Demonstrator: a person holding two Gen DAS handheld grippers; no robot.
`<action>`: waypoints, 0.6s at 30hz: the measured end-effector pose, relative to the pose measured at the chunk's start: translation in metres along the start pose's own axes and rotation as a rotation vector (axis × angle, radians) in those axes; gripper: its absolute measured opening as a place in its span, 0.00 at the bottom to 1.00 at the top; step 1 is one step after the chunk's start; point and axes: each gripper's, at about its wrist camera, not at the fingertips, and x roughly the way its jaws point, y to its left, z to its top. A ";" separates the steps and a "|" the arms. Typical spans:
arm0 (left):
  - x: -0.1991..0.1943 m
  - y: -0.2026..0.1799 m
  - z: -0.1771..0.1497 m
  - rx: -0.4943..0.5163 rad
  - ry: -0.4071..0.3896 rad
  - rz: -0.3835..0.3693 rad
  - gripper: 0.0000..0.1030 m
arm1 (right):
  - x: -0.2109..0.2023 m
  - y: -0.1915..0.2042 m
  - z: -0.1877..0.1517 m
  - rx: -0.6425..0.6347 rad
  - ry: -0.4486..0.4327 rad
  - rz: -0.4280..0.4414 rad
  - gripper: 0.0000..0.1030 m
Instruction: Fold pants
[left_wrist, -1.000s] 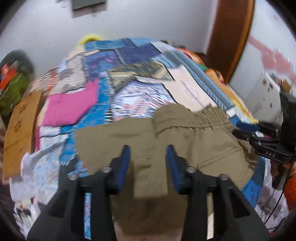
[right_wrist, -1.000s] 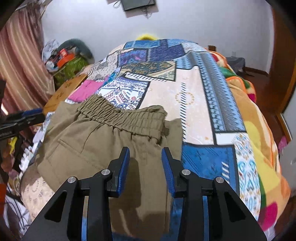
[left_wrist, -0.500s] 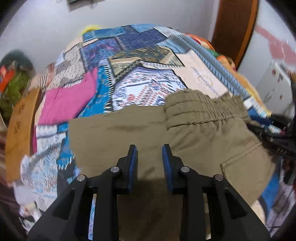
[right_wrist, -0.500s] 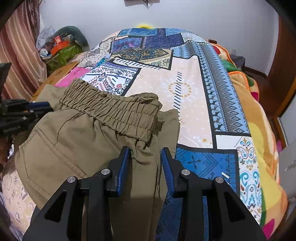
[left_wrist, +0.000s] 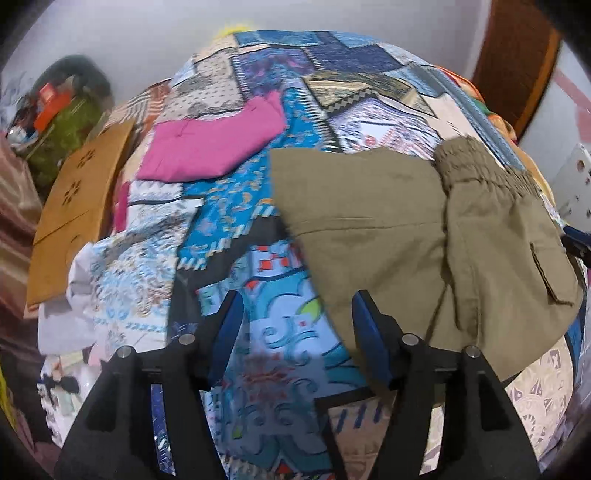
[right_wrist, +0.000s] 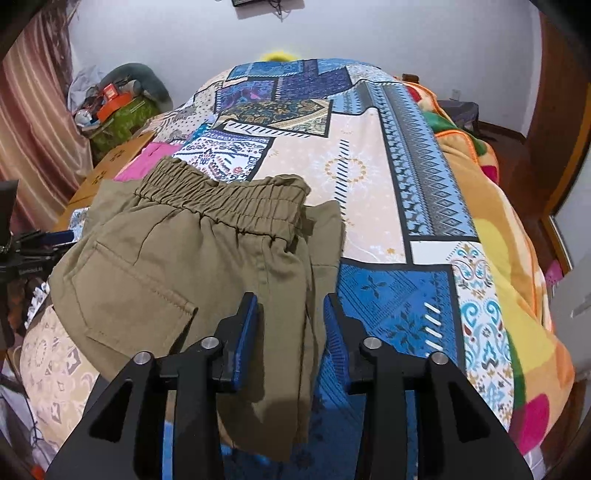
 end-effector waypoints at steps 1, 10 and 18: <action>-0.003 0.003 0.000 -0.006 -0.008 -0.011 0.61 | -0.003 -0.001 0.000 0.000 -0.005 -0.008 0.40; 0.017 -0.012 0.010 -0.054 0.023 -0.142 0.61 | 0.009 -0.021 0.003 0.072 0.013 0.024 0.56; 0.027 -0.020 0.026 -0.076 0.022 -0.240 0.61 | 0.040 -0.033 0.004 0.193 0.079 0.202 0.56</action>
